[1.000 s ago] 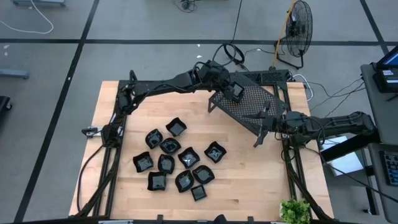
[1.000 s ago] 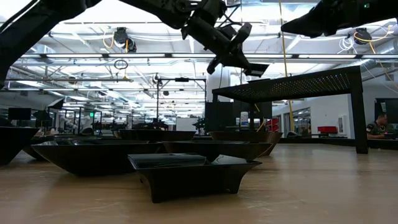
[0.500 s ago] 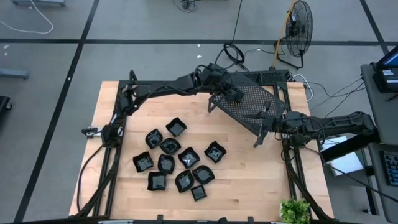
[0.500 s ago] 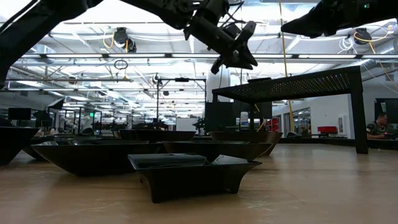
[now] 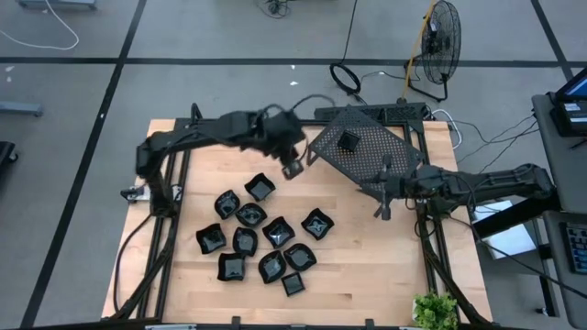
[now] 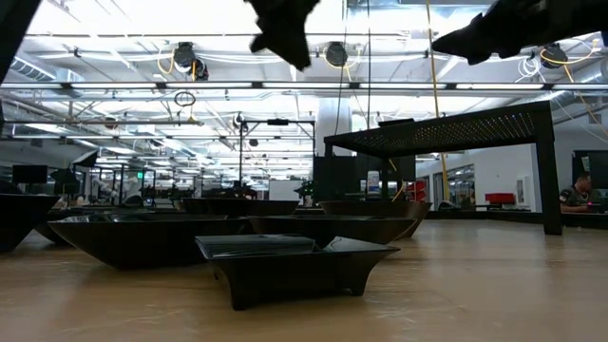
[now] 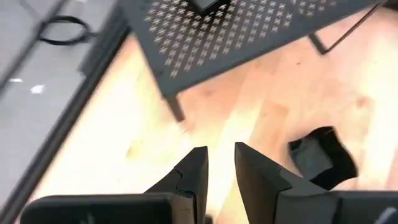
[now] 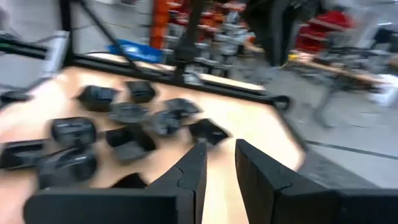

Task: Pick & Place Mini shaped plates
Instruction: Stack the black square plate on the square black plate on the shelf

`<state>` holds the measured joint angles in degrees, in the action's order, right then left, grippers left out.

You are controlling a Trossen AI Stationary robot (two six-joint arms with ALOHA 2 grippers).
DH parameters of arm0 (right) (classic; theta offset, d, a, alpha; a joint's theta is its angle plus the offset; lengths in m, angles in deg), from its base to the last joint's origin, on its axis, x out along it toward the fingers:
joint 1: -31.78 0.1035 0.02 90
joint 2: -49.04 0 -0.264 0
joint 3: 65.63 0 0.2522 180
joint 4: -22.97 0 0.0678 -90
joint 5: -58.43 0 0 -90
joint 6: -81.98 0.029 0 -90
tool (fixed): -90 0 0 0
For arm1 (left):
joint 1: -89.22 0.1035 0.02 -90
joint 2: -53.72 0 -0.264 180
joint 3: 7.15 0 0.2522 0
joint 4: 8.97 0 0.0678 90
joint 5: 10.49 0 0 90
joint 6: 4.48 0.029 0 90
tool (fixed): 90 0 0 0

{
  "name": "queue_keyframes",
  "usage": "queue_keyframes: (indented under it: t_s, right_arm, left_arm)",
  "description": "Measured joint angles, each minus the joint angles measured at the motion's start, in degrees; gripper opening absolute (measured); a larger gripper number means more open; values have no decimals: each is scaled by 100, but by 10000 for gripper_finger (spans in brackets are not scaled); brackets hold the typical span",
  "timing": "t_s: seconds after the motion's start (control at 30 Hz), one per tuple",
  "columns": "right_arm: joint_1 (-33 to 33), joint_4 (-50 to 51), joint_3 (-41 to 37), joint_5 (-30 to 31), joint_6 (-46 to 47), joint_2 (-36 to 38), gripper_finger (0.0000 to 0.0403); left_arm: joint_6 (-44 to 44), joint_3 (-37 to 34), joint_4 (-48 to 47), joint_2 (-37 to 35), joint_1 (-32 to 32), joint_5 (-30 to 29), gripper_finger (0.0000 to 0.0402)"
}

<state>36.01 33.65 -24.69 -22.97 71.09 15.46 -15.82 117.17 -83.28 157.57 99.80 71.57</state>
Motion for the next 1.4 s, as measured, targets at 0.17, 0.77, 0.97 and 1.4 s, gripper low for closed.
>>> queue_keyframes:
  t_s: [0.17,0.77,0.97,1.4]
  right_arm:
    - [2,25,0,-269,77,-159,75]
    - [2,-495,4,-269,89,-405,75]
    - [2,-587,6,-269,272,-595,75]
    - [2,-574,4,-271,272,-787,75]
  left_arm:
    - [-316,-1226,528,-722,-805,-456,82]
    - [-1808,-4576,5028,-151,-3692,315,87]
    - [-2111,-4125,4981,666,-3574,872,138]
    - [-2203,-3943,4679,816,-3462,1545,182]
